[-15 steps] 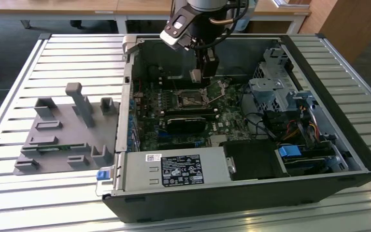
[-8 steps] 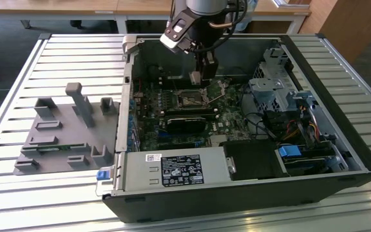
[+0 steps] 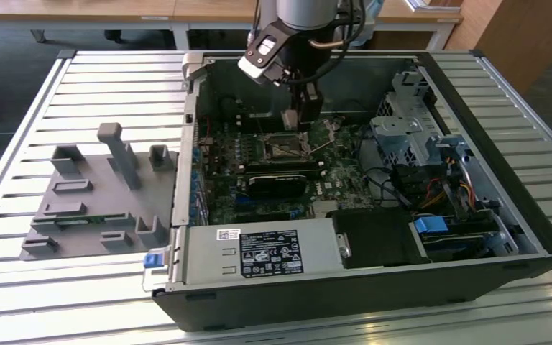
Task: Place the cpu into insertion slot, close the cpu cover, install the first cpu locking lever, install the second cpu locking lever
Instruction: 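Place the cpu into insertion slot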
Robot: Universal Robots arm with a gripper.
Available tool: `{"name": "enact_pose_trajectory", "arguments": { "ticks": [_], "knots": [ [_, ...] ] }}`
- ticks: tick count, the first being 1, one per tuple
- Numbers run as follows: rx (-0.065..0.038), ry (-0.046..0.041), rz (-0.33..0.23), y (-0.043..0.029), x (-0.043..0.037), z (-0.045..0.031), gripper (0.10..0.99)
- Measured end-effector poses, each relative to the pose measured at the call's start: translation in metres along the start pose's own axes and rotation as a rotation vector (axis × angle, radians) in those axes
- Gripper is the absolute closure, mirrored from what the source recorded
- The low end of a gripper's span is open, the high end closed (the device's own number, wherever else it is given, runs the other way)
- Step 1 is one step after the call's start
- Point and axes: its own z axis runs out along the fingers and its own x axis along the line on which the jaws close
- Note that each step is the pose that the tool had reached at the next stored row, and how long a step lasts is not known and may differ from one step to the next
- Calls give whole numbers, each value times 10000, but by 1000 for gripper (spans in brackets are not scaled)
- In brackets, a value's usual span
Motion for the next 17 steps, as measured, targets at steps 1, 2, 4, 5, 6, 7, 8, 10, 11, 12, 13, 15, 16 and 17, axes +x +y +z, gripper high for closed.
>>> {"name": "enact_pose_trajectory", "arguments": {
  "ticks": [1, 2, 4, 5, 6, 7, 8, 10, 11, 12, 13, 15, 16, 17],
  "knots": [
    [0, 0, 1, -1, 3, 18, 545],
    [0, 0, 0, -2, 4, 36, 545],
    [1, -4, -2, -5, 4, 73, 545],
    [1, -21, -3, -6, 5, 89, 545],
    [3, -63, -5, -7, 5, 98, 545],
    [6, -133, -9, -7, 5, 104, 545],
    [9, -173, -13, -7, 5, 111, 545],
    [-4, -192, -15, -10, 5, 140, 545],
    [-5, -191, -16, -11, 7, 159, 545],
    [-6, -191, -15, -13, 10, 177, 545],
    [-6, -192, -14, -14, 14, 195, 545],
    [-5, -197, 45, -15, 29, 228, 545],
    [-6, -201, 117, -17, 35, 242, 545],
    [-6, -206, 195, -18, 42, 260, 545]
  ]
}}
